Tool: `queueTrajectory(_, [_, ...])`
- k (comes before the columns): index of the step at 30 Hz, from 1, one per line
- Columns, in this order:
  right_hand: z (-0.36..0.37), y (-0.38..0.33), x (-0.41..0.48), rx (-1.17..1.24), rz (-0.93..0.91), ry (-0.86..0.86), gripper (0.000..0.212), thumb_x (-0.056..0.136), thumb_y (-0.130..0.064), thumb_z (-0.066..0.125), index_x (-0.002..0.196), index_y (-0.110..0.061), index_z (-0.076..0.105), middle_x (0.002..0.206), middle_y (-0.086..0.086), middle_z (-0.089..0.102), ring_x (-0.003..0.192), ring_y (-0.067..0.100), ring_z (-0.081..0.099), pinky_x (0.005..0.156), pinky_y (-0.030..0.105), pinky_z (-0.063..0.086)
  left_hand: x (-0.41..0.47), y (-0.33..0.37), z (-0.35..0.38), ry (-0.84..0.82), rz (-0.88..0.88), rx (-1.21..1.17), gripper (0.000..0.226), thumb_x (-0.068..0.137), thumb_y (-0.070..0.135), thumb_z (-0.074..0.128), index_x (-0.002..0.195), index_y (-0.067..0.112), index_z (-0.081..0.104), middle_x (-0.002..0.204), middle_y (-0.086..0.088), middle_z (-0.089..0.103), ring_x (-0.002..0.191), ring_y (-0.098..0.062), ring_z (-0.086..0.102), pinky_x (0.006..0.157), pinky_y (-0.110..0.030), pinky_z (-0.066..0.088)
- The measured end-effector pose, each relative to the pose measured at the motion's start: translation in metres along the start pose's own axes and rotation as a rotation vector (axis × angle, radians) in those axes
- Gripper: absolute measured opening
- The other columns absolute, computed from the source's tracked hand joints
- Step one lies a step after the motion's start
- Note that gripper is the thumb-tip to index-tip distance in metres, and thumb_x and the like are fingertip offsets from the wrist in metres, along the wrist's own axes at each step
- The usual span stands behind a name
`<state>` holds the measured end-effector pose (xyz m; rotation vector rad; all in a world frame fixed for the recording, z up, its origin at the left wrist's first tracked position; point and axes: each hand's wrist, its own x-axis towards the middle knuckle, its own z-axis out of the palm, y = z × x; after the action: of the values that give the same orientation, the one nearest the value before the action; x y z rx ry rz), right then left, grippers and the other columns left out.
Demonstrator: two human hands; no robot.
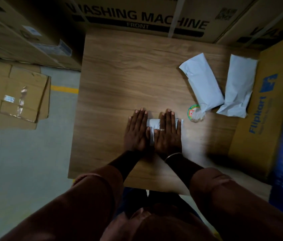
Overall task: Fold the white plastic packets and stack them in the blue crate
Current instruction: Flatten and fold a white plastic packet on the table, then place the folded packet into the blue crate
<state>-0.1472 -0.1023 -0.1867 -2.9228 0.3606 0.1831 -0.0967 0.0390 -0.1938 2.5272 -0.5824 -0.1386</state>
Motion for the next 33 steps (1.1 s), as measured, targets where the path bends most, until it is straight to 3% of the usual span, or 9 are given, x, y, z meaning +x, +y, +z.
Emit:
queueTrajectory(9, [-0.001,0.001,0.0,0.029,-0.018,0.021,0.066,0.102,-0.035,0.035,0.156,-0.001,0.02,0.164,0.021,0.014,0.155,0.029,0.01,0.12,0.058,0.018,-0.001,-0.001,0.003,0.005,0.042,0.024,0.054,0.103,0.025,0.038,0.151,0.001,0.04,0.161,-0.016,0.035,0.153,-0.029,0.028,0.125,-0.049,0.023])
queueTrajectory(12, [-0.004,0.001,0.0,0.081,-0.03,-0.001,0.063,0.101,-0.037,0.031,0.154,-0.003,0.028,0.163,0.021,0.019,0.154,0.031,0.013,0.12,0.058,0.019,0.0,-0.001,-0.002,-0.069,0.029,0.018,0.053,0.105,0.028,0.034,0.152,0.004,0.041,0.162,-0.014,0.034,0.153,-0.029,0.028,0.126,-0.046,0.021])
queueTrajectory(17, [-0.031,0.003,0.0,0.17,-0.033,-0.052,0.06,0.089,-0.035,0.052,0.142,-0.007,0.046,0.159,0.02,0.03,0.15,0.034,0.025,0.122,0.055,0.019,0.006,0.006,-0.032,-0.251,0.003,0.05,0.054,0.104,0.041,0.035,0.148,0.011,0.046,0.163,-0.012,0.033,0.151,-0.028,0.029,0.125,-0.044,0.023])
queueTrajectory(21, [-0.055,0.012,0.0,0.018,-0.147,-0.034,0.046,0.084,-0.034,0.054,0.118,-0.005,0.064,0.127,0.018,0.062,0.122,0.038,0.056,0.115,0.056,0.021,0.014,0.006,-0.058,-0.37,0.1,0.168,0.05,0.093,0.046,0.055,0.125,0.009,0.063,0.142,-0.014,0.058,0.129,-0.032,0.056,0.112,-0.047,0.041])
queueTrajectory(25, [-0.067,0.015,0.005,-0.107,-0.154,-0.044,0.036,0.075,-0.027,0.059,0.105,-0.013,0.071,0.099,0.007,0.07,0.096,0.029,0.069,0.106,0.052,0.038,0.03,0.029,-0.092,-0.498,-0.012,0.21,0.042,0.089,0.033,0.071,0.125,0.018,0.056,0.122,-0.004,0.066,0.113,-0.027,0.063,0.094,-0.038,0.045])
queueTrajectory(27, [-0.082,0.011,0.008,-0.107,-0.164,-0.075,0.029,0.073,-0.027,0.051,0.089,-0.016,0.072,0.089,0.007,0.067,0.081,0.03,0.069,0.088,0.045,0.054,0.037,0.036,-0.105,-0.532,-0.014,0.203,0.05,0.088,0.03,0.073,0.134,0.02,0.054,0.127,-0.005,0.063,0.118,-0.026,0.06,0.099,-0.037,0.046])
queueTrajectory(29, [-0.104,0.006,0.014,-0.079,-0.164,-0.113,0.015,0.07,-0.024,0.063,0.078,-0.013,0.07,0.086,0.01,0.061,0.071,0.034,0.066,0.07,0.041,0.056,0.05,0.044,-0.123,-0.533,0.04,0.228,0.041,0.09,0.029,0.07,0.129,0.02,0.062,0.126,-0.008,0.061,0.116,-0.027,0.058,0.1,-0.037,0.046])
queueTrajectory(33, [-0.183,-0.001,0.043,-0.003,-0.139,-0.075,0.032,0.078,-0.03,0.071,0.104,-0.011,0.07,0.109,0.016,0.062,0.09,0.036,0.067,0.081,0.043,0.055,0.095,0.062,-0.18,-0.441,0.142,0.199,0.024,0.089,0.022,0.07,0.111,0.013,0.073,0.115,-0.016,0.064,0.11,-0.033,0.06,0.094,-0.037,0.046])
